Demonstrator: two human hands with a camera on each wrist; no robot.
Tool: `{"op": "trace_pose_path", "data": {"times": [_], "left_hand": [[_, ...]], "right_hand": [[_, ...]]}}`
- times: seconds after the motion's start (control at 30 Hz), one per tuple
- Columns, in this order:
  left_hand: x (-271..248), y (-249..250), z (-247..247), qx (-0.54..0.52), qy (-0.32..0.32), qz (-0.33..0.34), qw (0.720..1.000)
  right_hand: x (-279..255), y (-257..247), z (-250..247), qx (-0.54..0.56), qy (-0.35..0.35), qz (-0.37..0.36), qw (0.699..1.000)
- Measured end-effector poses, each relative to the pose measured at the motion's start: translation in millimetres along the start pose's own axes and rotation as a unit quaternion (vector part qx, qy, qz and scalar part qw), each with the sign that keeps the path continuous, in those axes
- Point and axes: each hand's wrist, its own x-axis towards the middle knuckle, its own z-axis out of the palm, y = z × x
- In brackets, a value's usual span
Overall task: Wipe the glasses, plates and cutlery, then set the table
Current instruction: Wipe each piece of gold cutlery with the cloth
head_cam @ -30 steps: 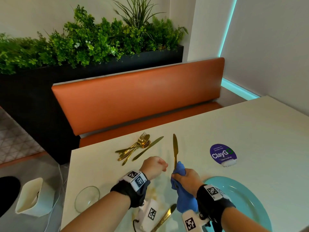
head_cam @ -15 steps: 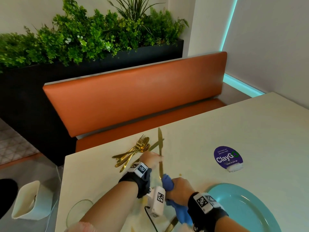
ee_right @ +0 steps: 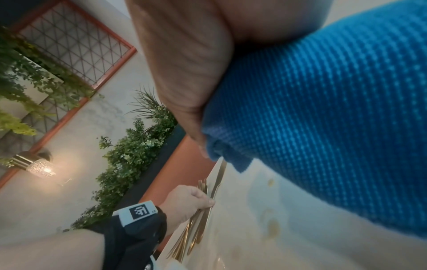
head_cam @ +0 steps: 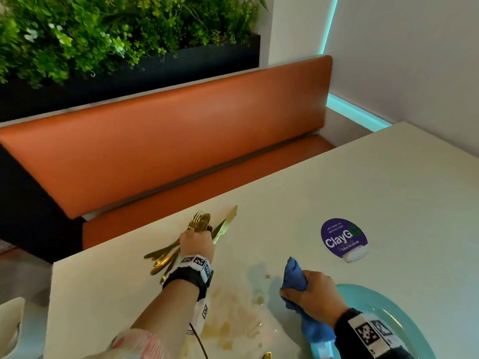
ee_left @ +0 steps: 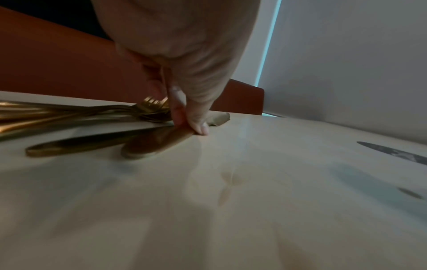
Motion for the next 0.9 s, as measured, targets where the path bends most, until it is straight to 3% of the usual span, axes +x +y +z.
{"op": "trace_pose_path", "data": {"times": [0.27, 0.33, 0.43, 0.57, 0.7, 0.9], "left_hand": [[-24.0, 2.0, -9.4, -0.057, 0.039, 0.021, 0.997], [-37.0, 6.2, -16.2, -0.096, 0.009, 0.015, 0.995], [-62.6, 15.9, -17.7, -0.116, -0.104, 0.007, 0.988], [-110.0, 31.1, -22.6, -0.128, -0.167, 0.017, 0.977], [-158.5, 41.9, 8.2, -0.081, -0.27, 0.004, 0.96], [-215.7, 40.3, 5.4, -0.049, -0.233, 0.062, 0.969]], "right_hand": [[-17.0, 0.4, -14.0, 0.002, 0.038, 0.02, 0.999], [-26.3, -3.6, -18.8, 0.004, 0.05, 0.023, 0.998], [-42.9, -6.9, -23.9, 0.034, 0.067, 0.023, 0.997], [-71.1, -1.8, -25.7, 0.072, 0.078, 0.017, 0.994], [-96.6, 12.8, -23.0, 0.113, 0.085, 0.015, 0.99], [-119.8, 22.5, -24.1, 0.111, 0.07, -0.005, 0.991]]}}
